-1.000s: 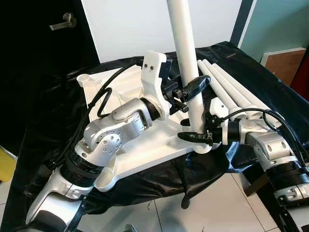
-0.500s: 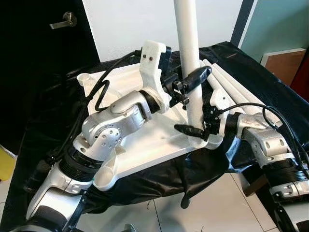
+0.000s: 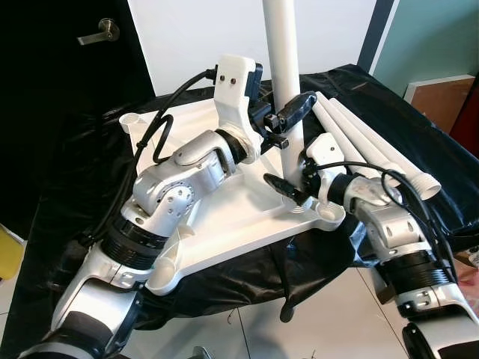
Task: Building children table
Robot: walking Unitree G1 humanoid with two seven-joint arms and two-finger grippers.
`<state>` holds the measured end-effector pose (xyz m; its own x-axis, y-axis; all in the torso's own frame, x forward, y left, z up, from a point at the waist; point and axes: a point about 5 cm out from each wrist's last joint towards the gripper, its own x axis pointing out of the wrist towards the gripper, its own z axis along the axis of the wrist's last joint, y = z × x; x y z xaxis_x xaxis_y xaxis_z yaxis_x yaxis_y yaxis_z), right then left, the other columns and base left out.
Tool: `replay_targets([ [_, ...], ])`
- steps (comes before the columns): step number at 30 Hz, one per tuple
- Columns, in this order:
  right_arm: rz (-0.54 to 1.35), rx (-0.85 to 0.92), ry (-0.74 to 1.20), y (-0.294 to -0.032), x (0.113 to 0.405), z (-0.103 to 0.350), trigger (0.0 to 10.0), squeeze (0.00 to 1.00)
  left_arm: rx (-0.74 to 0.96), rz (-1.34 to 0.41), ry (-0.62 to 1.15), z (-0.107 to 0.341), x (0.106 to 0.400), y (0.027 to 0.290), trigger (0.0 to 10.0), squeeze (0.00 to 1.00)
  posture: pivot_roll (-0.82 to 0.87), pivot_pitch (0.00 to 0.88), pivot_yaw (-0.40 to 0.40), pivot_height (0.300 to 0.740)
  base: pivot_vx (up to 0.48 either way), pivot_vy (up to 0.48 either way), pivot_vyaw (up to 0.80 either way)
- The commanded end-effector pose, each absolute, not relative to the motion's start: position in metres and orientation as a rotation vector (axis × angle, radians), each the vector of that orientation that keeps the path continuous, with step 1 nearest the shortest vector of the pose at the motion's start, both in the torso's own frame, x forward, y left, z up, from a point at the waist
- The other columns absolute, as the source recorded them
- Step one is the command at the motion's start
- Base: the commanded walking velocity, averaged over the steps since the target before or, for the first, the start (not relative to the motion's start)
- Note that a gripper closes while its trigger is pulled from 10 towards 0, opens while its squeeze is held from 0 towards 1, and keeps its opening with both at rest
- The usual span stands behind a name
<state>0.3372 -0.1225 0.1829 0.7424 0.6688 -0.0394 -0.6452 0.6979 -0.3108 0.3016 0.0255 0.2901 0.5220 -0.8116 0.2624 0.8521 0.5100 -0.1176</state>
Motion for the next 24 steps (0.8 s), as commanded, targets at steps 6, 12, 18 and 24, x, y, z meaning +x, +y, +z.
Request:
replay_targets([
  [6, 0.604, -0.283, -0.085, -0.1044, 0.3386, 0.1775, 10.0, 0.0, -0.263, -1.272, -0.286, 0.307, 0.2894, 0.0126, 10.0, 0.0, -0.09, 0.0, 0.042, 0.74, 0.0, 0.0, 0.0],
  [12, 0.447, -0.271, -0.103, -0.1075, 0.3414, 0.1777, 10.0, 0.0, -0.275, -1.262, -0.296, 0.3083, 0.2906, 0.0145, 10.0, 0.0, -0.08, 0.0, 0.039, 0.74, 0.0, 0.0, 0.0],
  [18, 0.36, -0.279, -0.126, -0.1055, 0.3391, 0.1783, 10.0, 0.0, -0.283, -1.255, -0.309, 0.3114, 0.2911, 0.0153, 10.0, 0.0, -0.09, 0.0, 0.04, 0.74, 0.0, 0.0, 0.0],
  [24, 0.245, -0.286, -0.138, -0.1026, 0.3362, 0.1768, 10.0, 0.0, -0.283, -1.246, -0.318, 0.313, 0.2931, 0.0147, 10.0, 0.0, -0.1, 0.0, 0.044, 0.74, 0.0, 0.0, 0.0],
])
